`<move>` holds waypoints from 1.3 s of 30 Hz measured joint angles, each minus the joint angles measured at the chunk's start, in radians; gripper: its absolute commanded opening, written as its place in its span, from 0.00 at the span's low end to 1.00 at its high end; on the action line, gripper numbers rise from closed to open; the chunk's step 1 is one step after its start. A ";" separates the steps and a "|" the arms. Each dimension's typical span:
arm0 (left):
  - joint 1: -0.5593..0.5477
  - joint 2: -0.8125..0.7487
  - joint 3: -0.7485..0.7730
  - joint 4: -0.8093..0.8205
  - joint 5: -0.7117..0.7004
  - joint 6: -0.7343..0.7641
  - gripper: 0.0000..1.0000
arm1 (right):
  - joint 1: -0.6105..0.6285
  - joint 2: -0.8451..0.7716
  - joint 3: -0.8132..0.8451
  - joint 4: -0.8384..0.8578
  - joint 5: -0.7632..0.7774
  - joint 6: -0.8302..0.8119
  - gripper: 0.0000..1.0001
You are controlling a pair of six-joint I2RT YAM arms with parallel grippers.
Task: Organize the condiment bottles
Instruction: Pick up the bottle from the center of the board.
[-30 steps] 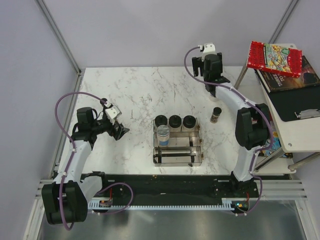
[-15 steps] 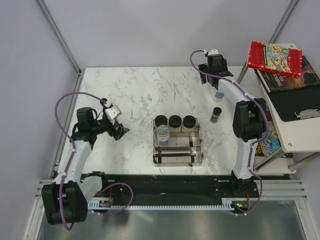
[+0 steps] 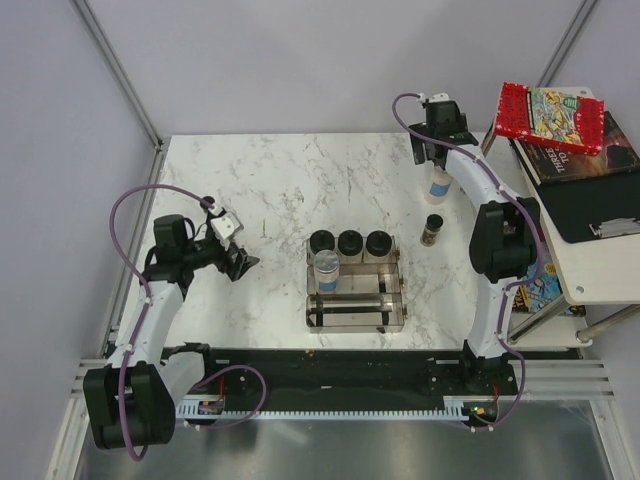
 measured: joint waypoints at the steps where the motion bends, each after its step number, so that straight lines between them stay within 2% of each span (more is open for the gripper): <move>1: 0.000 0.000 -0.001 0.000 0.003 0.001 0.99 | -0.004 0.000 0.000 -0.010 -0.001 0.000 0.98; 9: 0.000 -0.001 -0.007 0.000 0.018 0.003 0.99 | -0.050 0.001 0.000 -0.101 -0.095 0.004 0.98; 21: 0.001 -0.013 -0.009 0.000 0.020 0.003 0.99 | -0.085 0.001 0.000 -0.176 -0.257 0.035 0.80; 25: 0.000 -0.016 -0.010 0.000 0.020 0.003 0.99 | -0.088 0.001 0.000 -0.181 -0.283 0.039 0.67; 26: 0.001 -0.017 -0.010 0.000 0.020 0.003 0.99 | -0.091 0.001 0.001 -0.183 -0.287 0.041 0.56; 28: 0.000 -0.018 -0.010 0.000 0.021 0.003 0.99 | -0.092 0.001 0.001 -0.188 -0.296 0.043 0.41; 29: 0.000 -0.018 -0.010 0.000 0.021 0.003 0.99 | -0.095 0.001 0.002 -0.190 -0.300 0.047 0.26; 31: 0.000 -0.019 -0.011 0.000 0.021 0.003 0.99 | -0.097 0.001 0.003 -0.192 -0.308 0.046 0.08; 34: 0.001 -0.019 -0.012 0.000 0.024 0.003 0.99 | -0.097 0.001 0.011 -0.206 -0.310 0.035 0.01; 39: 0.001 -0.021 -0.014 0.000 0.038 0.003 0.99 | -0.090 0.001 0.043 -0.248 -0.310 -0.005 0.00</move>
